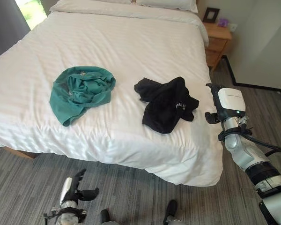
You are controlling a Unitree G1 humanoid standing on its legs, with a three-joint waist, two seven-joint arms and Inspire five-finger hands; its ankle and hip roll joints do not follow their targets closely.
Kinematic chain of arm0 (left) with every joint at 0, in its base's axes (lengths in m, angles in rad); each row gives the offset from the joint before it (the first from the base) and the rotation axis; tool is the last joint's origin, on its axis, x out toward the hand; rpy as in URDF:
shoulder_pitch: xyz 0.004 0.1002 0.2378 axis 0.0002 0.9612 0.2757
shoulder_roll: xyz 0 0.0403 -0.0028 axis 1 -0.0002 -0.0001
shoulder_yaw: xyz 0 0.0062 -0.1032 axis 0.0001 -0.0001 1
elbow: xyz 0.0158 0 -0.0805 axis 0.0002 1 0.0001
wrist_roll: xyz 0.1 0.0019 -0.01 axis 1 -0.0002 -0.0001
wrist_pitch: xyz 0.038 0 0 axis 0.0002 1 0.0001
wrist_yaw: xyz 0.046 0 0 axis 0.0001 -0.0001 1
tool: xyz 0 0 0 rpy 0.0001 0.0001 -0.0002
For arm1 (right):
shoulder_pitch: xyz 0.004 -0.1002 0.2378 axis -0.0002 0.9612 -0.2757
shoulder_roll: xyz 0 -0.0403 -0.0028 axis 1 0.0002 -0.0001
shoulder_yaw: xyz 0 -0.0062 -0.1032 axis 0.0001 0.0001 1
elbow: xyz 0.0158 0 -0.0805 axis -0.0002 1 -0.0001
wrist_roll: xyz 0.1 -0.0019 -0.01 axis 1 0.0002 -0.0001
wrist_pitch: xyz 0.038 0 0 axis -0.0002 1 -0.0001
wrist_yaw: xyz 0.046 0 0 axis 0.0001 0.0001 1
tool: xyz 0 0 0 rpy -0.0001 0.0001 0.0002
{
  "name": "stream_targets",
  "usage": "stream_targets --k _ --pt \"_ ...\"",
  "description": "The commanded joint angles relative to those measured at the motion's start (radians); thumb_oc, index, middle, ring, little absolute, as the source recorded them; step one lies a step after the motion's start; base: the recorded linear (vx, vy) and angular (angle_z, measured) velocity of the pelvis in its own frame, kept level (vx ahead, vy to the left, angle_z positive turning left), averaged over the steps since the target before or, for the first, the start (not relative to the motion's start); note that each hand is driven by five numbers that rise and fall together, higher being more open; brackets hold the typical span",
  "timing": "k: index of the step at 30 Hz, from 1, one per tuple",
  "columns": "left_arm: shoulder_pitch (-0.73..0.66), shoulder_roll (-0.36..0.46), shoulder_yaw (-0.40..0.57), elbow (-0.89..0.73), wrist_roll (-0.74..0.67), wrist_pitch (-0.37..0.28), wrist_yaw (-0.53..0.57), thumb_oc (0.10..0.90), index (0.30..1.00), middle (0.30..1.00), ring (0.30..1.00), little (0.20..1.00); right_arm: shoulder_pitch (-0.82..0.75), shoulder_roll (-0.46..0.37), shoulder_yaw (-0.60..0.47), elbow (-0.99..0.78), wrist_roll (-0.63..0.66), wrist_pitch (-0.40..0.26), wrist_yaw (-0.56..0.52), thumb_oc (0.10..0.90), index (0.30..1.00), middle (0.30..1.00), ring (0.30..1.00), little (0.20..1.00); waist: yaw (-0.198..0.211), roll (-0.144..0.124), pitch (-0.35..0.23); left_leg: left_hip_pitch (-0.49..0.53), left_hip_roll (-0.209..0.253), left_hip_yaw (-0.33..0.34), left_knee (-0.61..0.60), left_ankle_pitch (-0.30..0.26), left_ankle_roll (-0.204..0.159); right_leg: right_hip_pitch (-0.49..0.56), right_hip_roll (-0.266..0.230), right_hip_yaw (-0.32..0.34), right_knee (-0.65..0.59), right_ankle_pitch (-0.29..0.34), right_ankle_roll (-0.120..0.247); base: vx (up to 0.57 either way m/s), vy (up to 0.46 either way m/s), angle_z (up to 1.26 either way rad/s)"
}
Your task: Pick up bed clothes into laundry basket.
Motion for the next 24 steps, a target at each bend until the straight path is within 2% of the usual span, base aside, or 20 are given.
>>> stream_targets --k 1,2,4,5,7,8,9,10,11,16,24 --pt "-0.076 0.086 -0.026 -0.139 -0.050 -0.089 0.022 0.800 0.900 0.900 0.900 0.900 -0.332 -0.031 0.033 -0.005 -0.013 -0.024 -0.031 0.800 0.900 0.900 0.900 0.900 0.053 -0.082 0.042 -0.175 0.018 -0.106 0.553 -0.060 -0.060 0.087 -0.071 -0.027 0.020 -0.146 -0.007 0.11 -0.342 0.63" --pt "-0.078 0.082 -0.028 -0.136 -0.051 -0.091 0.024 0.800 0.900 0.900 0.900 0.900 -0.358 -0.036 0.047 0.002 -0.012 -0.028 -0.031 0.800 0.900 0.900 0.900 0.900 0.062 -0.086 0.050 -0.213 0.026 -0.107 0.578 -0.049 -0.060 0.105 -0.063 -0.038 0.014 -0.160 -0.014 0.16 -0.270 0.59" --pt "-0.077 0.077 -0.027 -0.131 -0.050 -0.089 0.025 0.800 0.900 0.900 0.900 0.900 -0.371 -0.026 0.062 0.008 -0.008 -0.032 -0.029 0.800 0.900 0.900 0.900 0.900 0.068 -0.087 0.052 -0.230 0.032 -0.091 0.552 -0.055 -0.053 0.118 -0.056 -0.039 0.011 -0.169 -0.015 0.18 -0.036 0.19" --pt "-0.051 0.062 -0.021 -0.125 -0.053 -0.081 0.015 0.800 0.900 0.900 0.900 0.900 -0.384 -0.014 0.080 0.011 -0.002 -0.037 -0.020 0.800 0.900 0.900 0.900 0.900 0.072 -0.080 0.037 -0.207 0.032 -0.053 0.400 -0.070 -0.039 0.134 -0.047 -0.033 0.004 -0.183 -0.002 0.26 0.095 0.16" --pt "-0.031 0.053 -0.015 -0.091 -0.048 -0.073 0.010 0.800 0.900 0.900 0.900 0.900 -0.392 -0.001 0.099 0.016 -0.009 -0.047 -0.012 0.800 0.900 0.900 0.900 0.900 0.080 -0.058 0.021 -0.191 0.025 -0.033 0.210 -0.018 -0.044 0.148 -0.035 -0.029 0.004 -0.199 0.017 0.31 0.151 -0.04" --pt "-0.031 0.051 -0.013 -0.075 -0.049 -0.074 0.013 0.800 0.900 0.900 0.900 0.900 -0.402 -0.008 0.104 0.021 -0.013 -0.048 -0.012 0.800 0.900 0.900 0.900 0.900 0.087 -0.051 0.016 -0.187 0.025 -0.030 0.149 0.013 -0.050 0.158 -0.033 -0.030 0.004 -0.208 0.019 0.17 0.099 -0.12" --pt "-0.031 0.051 -0.013 -0.075 -0.049 -0.074 0.013 0.800 0.900 0.900 0.900 0.900 -0.402 -0.008 0.104 0.021 -0.013 -0.048 -0.012 0.800 0.900 0.900 0.900 0.900 0.087 -0.051 0.017 -0.186 0.025 -0.029 0.148 0.014 -0.050 0.159 -0.033 -0.030 0.004 -0.208 0.019 0.22 0.102 -0.18" --pt "-0.016 0.040 -0.012 -0.052 -0.060 -0.070 0.016 0.800 0.900 0.900 0.900 0.900 -0.388 0.005 0.115 0.019 -0.021 -0.058 -0.002 0.800 0.900 0.900 0.900 0.900 0.083 -0.031 0.001 -0.139 0.027 -0.019 0.054 0.032 -0.046 0.182 -0.017 -0.040 0.004 -0.231 0.023 0.31 0.132 -0.14" --pt "-0.010 0.033 -0.013 -0.043 -0.068 -0.067 0.012 0.800 0.900 0.900 0.900 0.900 -0.379 0.022 0.113 0.021 -0.011 -0.058 0.004 0.800 0.900 0.900 0.900 0.900 0.079 -0.033 -0.013 -0.109 0.015 -0.013 0.023 0.040 -0.045 0.191 -0.012 -0.027 0.004 -0.228 0.020 0.38 0.156 -0.28" --pt "-0.017 0.039 -0.022 0.009 -0.052 -0.065 0.007 0.800 0.900 0.900 0.900 0.900 -0.366 0.071 0.116 0.016 0.014 -0.070 0.021 0.800 0.900 0.900 0.900 0.900 0.088 -0.043 -0.024 -0.077 -0.006 0.007 0.000 0.020 -0.035 0.191 -0.025 -0.015 0.004 -0.214 0.032 0.15 0.077 0.10" --pt "-0.056 0.031 -0.036 0.054 -0.045 -0.056 -0.005 0.800 0.900 0.900 0.900 0.900 -0.265 0.173 0.110 -0.032 0.021 -0.074 0.055 0.800 0.900 0.900 0.900 0.900 0.092 -0.053 -0.019 -0.115 -0.018 -0.001 -0.006 0.012 -0.026 0.162 -0.043 -0.028 0.004 -0.193 0.047 0.01 0.051 0.06"
